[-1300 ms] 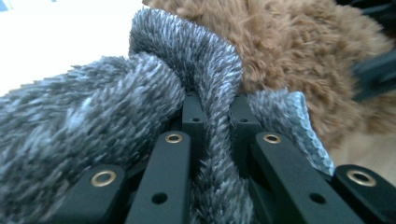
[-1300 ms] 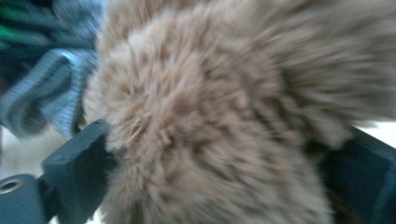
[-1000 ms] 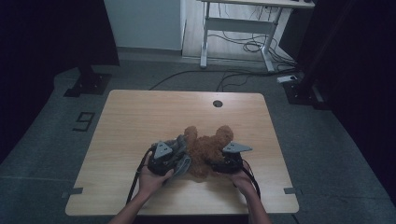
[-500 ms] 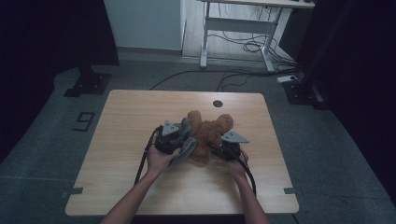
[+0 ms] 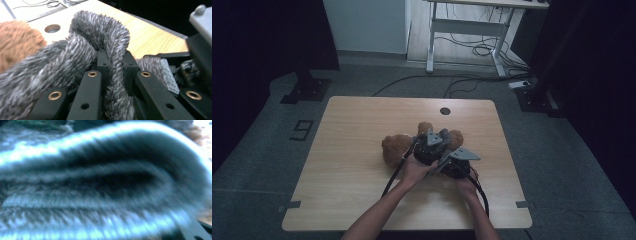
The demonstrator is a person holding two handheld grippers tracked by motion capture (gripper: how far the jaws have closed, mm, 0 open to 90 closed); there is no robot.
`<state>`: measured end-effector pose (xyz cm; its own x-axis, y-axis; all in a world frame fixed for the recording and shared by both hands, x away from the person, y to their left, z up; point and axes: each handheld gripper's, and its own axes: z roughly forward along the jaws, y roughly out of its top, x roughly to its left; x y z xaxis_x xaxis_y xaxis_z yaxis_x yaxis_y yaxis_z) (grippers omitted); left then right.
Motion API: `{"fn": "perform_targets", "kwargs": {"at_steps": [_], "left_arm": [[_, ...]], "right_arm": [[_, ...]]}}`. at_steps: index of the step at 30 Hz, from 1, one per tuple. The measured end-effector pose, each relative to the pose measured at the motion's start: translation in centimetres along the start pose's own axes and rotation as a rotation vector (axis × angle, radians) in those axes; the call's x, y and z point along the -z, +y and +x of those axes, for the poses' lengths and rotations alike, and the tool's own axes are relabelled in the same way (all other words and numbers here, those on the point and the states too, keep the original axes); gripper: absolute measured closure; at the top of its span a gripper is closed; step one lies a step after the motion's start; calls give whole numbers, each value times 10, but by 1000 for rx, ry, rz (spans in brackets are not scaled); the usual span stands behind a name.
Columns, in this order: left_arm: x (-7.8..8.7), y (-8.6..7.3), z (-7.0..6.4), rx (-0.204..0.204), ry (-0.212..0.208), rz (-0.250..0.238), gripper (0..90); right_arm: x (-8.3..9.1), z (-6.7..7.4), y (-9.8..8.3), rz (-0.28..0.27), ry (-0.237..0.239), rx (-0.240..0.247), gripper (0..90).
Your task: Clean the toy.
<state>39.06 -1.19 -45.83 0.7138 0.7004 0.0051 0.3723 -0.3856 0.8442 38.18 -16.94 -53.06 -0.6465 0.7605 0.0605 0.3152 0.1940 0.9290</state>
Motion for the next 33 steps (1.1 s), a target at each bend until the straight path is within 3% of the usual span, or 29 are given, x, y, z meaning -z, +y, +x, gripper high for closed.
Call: {"fn": "perform_targets", "kwargs": {"at_steps": [3, 8, 12, 17, 24, 27, 30, 33], "left_arm": [[9, -3, 3, -20, 38, -11, 803], [26, -12, 26, 3, 105, 12, 804], [39, -23, 49, 64, 94, 15, 805], [55, -28, 59, 73, 95, 8, 805], [75, -37, 84, 120, 173, -6, 804], [80, -43, 97, 156, 177, -2, 803], [87, -46, 103, 162, 205, -2, 802], [94, -51, 105, 131, 253, 5, 802]], "right_arm": [[1, 0, 0, 5, 6, 3, 521], [4, -1, -2, 1, 20, -8, 521], [5, -3, -3, -1, 38, -14, 519], [6, -3, -4, -7, 45, -11, 517], [7, -4, -6, -12, 60, -16, 516], [7, -5, -8, -20, 70, -7, 515], [7, -4, -8, -19, 72, -3, 514], [8, -4, -8, -19, 76, 2, 513]]}}
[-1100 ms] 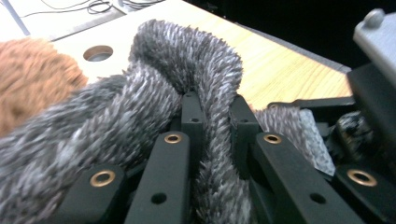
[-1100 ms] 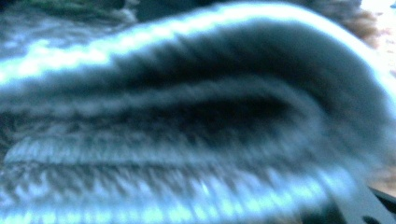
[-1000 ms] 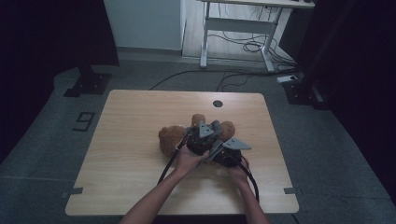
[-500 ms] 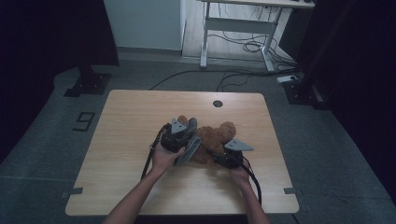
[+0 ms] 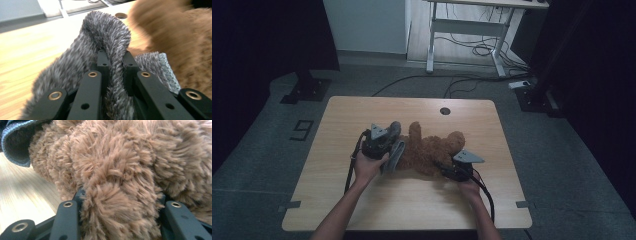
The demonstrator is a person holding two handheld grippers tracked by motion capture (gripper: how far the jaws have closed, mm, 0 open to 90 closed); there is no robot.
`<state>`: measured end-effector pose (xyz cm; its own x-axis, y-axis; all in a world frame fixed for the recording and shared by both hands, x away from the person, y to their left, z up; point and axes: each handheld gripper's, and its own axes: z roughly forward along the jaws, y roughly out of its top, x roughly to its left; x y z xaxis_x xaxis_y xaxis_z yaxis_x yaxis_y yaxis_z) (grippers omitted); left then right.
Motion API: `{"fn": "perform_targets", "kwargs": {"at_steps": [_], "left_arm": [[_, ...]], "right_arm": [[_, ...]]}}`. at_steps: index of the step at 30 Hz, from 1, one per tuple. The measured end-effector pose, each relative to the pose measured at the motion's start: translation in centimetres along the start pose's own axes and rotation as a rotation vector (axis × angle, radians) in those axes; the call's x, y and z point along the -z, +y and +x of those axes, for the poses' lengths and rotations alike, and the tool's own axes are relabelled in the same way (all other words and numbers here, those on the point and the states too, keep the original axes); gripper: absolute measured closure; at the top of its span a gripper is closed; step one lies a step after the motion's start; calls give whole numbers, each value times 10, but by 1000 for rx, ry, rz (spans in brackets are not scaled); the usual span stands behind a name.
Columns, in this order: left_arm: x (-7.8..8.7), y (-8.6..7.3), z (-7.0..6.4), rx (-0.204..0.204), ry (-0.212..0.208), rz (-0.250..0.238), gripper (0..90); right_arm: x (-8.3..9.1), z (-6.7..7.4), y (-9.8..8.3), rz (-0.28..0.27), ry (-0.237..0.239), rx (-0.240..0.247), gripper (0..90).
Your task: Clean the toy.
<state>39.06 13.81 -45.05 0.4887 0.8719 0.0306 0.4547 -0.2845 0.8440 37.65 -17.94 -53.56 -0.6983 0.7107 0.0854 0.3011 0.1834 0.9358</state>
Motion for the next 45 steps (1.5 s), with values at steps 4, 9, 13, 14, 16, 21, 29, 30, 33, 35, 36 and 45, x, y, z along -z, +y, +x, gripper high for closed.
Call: {"fn": "perform_targets", "kwargs": {"at_steps": [4, 9, 13, 14, 16, 21, 29, 30, 33, 35, 36, 45], "left_arm": [[2, -10, 12, 21, 20, 16, 802], [4, -16, 23, 92, -10, 21, 802], [12, -2, 13, 91, -50, -13, 801], [13, 4, 8, 81, -67, -22, 801], [13, 15, -7, 63, -103, -36, 801], [9, 37, -68, -63, -188, -71, 800], [-40, 44, -131, -189, -211, 20, 798], [-47, 40, -132, -193, -202, 35, 797], [-52, 32, -124, -172, -213, 16, 796], [-47, 30, -117, -181, -186, 7, 797], [-45, 28, -113, -194, -157, 5, 797], [-21, 3, -65, -149, -95, -21, 799]], "right_arm": [[0, -1, 0, -1, 4, -1, 512], [0, -1, -1, -1, 2, -7, 510], [-1, -3, -1, -5, 4, -22, 509], [-1, -3, -2, -5, 6, -27, 508], [-1, -3, -2, -7, 6, -31, 508], [-1, -3, -2, -5, 6, -31, 507], [0, -3, -3, -6, 10, -34, 501], [0, -3, -3, -6, 9, -35, 501], [-1, -4, -4, 4, 4, -38, 496], [-1, -4, -4, 1, 6, -35, 496], [-1, -4, -3, 1, 6, -32, 496], [-1, -3, -4, -7, 5, -35, 495]]}}
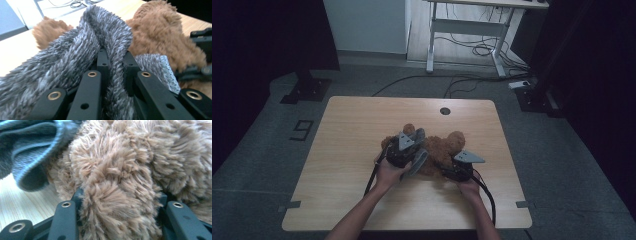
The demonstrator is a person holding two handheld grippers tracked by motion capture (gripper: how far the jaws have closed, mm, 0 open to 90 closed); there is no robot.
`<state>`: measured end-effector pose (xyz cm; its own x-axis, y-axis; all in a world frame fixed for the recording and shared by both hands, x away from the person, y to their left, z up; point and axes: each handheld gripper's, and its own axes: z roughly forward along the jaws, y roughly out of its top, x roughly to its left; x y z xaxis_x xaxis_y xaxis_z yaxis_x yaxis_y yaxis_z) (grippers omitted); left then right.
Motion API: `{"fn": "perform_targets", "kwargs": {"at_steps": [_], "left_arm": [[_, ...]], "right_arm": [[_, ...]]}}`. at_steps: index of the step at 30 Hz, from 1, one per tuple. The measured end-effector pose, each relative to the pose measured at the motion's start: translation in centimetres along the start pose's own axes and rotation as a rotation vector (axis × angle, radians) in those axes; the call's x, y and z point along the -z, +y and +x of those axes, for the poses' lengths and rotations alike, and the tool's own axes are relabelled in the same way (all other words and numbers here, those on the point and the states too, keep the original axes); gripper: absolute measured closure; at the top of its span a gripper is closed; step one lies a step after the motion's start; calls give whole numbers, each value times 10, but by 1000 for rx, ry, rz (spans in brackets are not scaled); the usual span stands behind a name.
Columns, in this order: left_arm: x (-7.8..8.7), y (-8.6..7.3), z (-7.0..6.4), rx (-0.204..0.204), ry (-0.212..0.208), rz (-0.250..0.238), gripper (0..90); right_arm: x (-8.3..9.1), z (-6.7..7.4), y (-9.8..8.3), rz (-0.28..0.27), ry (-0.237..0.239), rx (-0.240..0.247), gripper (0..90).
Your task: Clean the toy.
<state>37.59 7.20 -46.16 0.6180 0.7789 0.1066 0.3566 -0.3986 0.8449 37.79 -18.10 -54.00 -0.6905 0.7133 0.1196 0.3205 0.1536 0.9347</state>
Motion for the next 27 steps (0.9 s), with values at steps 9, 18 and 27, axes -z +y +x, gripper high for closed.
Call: {"fn": "perform_targets", "kwargs": {"at_steps": [9, 18, 27], "left_arm": [[22, -22, 47, 108, 69, 3, 797], [33, -19, 68, 161, 93, 13, 796], [5, 39, 26, 70, 25, 3, 795]], "right_arm": [[0, -2, -1, -3, 12, -12, 496], [-1, -2, -1, -9, 1, -13, 502], [-2, 0, 0, -10, -11, 7, 508]]}}
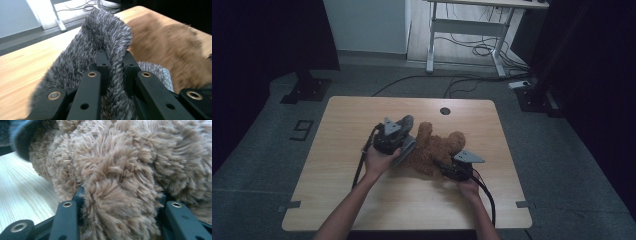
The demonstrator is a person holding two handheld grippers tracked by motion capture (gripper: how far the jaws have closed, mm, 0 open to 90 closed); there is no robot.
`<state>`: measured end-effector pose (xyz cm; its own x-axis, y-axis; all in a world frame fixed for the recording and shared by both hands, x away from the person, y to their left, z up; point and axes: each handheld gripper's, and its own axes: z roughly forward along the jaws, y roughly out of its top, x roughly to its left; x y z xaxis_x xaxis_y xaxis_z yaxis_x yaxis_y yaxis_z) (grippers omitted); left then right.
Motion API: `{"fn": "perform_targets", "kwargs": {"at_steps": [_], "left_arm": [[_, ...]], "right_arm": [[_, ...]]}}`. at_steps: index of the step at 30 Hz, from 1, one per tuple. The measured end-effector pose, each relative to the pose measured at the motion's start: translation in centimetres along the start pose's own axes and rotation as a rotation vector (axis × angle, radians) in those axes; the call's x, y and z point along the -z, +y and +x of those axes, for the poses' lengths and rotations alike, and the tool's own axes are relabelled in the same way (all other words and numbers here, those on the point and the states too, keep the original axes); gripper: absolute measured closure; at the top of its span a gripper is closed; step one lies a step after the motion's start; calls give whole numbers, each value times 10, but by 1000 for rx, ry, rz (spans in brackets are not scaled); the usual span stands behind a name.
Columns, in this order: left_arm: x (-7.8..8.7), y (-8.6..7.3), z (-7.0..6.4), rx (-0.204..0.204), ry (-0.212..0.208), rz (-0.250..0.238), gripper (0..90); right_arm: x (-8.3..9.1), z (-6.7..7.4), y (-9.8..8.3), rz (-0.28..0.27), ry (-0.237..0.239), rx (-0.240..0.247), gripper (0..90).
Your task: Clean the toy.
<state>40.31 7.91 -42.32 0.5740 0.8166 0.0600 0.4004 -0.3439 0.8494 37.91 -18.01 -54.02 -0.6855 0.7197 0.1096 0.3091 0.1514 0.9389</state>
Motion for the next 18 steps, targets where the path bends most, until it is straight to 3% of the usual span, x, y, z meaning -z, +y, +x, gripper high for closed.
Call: {"fn": "perform_targets", "kwargs": {"at_steps": [4, 7, 11, 14, 18], "left_arm": [[-23, -1, -12, -16, -5, 72, 795], [-28, -17, -2, -3, -1, 93, 795], [-16, -30, 10, 15, -17, 74, 796], [-6, -32, 15, 4, 7, 66, 796], [5, -38, 30, 34, 39, 64, 797]], "right_arm": [[1, 0, 1, 8, 0, 13, 507], [3, -1, 1, 21, 7, 22, 506], [2, 2, 2, 20, 17, 38, 504], [3, 3, 2, 25, 19, 40, 504], [3, 3, 1, 28, 18, 35, 504]]}}
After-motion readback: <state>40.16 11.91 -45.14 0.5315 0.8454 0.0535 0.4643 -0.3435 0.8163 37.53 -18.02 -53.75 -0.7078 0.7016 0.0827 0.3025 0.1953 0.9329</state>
